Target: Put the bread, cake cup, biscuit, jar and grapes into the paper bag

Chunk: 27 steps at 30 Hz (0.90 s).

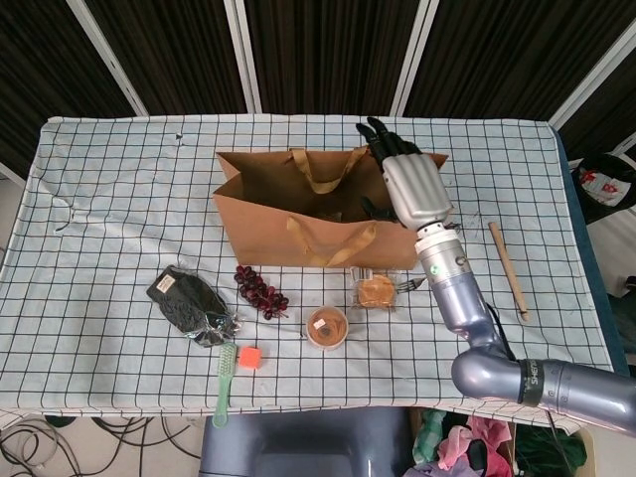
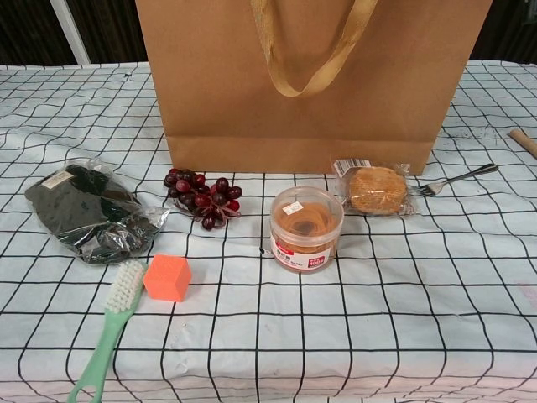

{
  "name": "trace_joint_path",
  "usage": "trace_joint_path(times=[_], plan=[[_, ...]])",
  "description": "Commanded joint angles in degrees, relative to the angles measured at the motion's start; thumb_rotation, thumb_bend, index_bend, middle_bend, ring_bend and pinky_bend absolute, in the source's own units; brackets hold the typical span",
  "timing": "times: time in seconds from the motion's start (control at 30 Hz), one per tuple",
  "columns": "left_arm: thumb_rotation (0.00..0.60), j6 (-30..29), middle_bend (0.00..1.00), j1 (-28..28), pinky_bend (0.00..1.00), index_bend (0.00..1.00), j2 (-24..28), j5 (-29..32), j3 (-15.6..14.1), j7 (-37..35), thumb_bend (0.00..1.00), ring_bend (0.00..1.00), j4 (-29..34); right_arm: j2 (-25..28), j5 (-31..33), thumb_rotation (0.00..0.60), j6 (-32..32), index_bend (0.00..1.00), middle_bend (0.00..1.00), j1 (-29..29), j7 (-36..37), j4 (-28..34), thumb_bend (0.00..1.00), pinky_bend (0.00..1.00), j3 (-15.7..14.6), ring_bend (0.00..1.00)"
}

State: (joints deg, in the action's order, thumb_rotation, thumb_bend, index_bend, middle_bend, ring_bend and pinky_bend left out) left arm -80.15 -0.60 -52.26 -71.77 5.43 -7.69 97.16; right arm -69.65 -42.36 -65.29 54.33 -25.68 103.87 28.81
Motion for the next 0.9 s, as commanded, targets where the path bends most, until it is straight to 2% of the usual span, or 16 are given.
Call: trace_joint_path(times=[0.03,0.13,0.23,0.33,0.37,0.43,0.5,0.63,0.77,0.9], plan=[[0.600,-0.03,0.08,-0.02,0.05,0.01,-0.05,0.06,0.03,0.13,0.10,0.00,0.04,1.96,-5.03,0.600,-7.19,0.06,0.03,-3.79,2.15,2.48,0.25,0.21,0.57,0.14],[0.600,-0.06,0.08,-0.07,0.05,0.01,-0.14,0.07,0.09,0.19,0.10,0.00,0.00,4.23,-7.55,0.600,-12.16,0.05,0.04,-7.87,3.05,4.57,0.24,0.21,-0.25,0.14],[0.600,0.18,0.08,-0.18,0.05,0.01,-0.21,0.01,0.01,0.32,0.10,0.00,0.03,11.66,-6.63,0.600,-13.15,0.05,0.04,-14.81,3.91,10.65,0.24,0.21,-2.82,0.14],[0.600,0.12,0.08,-0.17,0.05,0.01,-0.20,-0.16,-0.03,0.27,0.10,0.00,0.10,17.59,-4.16,0.600,-11.17,0.06,0.05,-19.47,4.49,14.31,0.24,0.21,-5.54,0.14],[0.600,0.08,0.08,-0.17,0.05,0.01,-0.23,-0.10,0.01,0.28,0.10,0.00,0.09,19.22,-3.34,0.600,-9.41,0.06,0.05,-21.67,5.23,15.44,0.24,0.21,-7.88,0.14],[0.600,-0.05,0.08,-0.27,0.05,0.01,-0.38,-0.24,0.11,0.29,0.10,0.00,-0.02,22.05,-5.66,0.600,-4.83,0.05,0.05,-24.03,6.28,16.52,0.24,0.21,-11.82,0.14],[0.600,-0.37,0.08,-0.26,0.05,0.01,-0.60,-0.52,0.15,0.31,0.10,0.00,-0.20,23.23,-6.77,0.600,-1.78,0.03,0.05,-24.74,5.48,17.22,0.24,0.21,-14.47,0.14],[0.600,-0.34,0.08,-0.32,0.05,0.01,-0.93,-0.18,0.08,1.42,0.10,0.00,-0.04,21.25,-8.38,0.600,1.63,0.01,0.05,-25.55,4.57,18.81,0.23,0.21,-18.69,0.14],[0.600,-0.33,0.08,-0.43,0.05,0.01,-1.15,-0.16,0.00,2.27,0.10,0.00,0.06,14.47,-9.93,0.600,-0.23,0.01,0.05,-25.87,0.91,16.95,0.23,0.21,-21.77,0.14],[0.600,-0.11,0.08,-0.54,0.05,0.01,-1.21,0.15,0.08,2.41,0.10,0.00,-0.05,8.12,-8.86,0.600,0.52,0.01,0.06,-25.03,0.02,15.35,0.23,0.21,-22.86,0.15]])
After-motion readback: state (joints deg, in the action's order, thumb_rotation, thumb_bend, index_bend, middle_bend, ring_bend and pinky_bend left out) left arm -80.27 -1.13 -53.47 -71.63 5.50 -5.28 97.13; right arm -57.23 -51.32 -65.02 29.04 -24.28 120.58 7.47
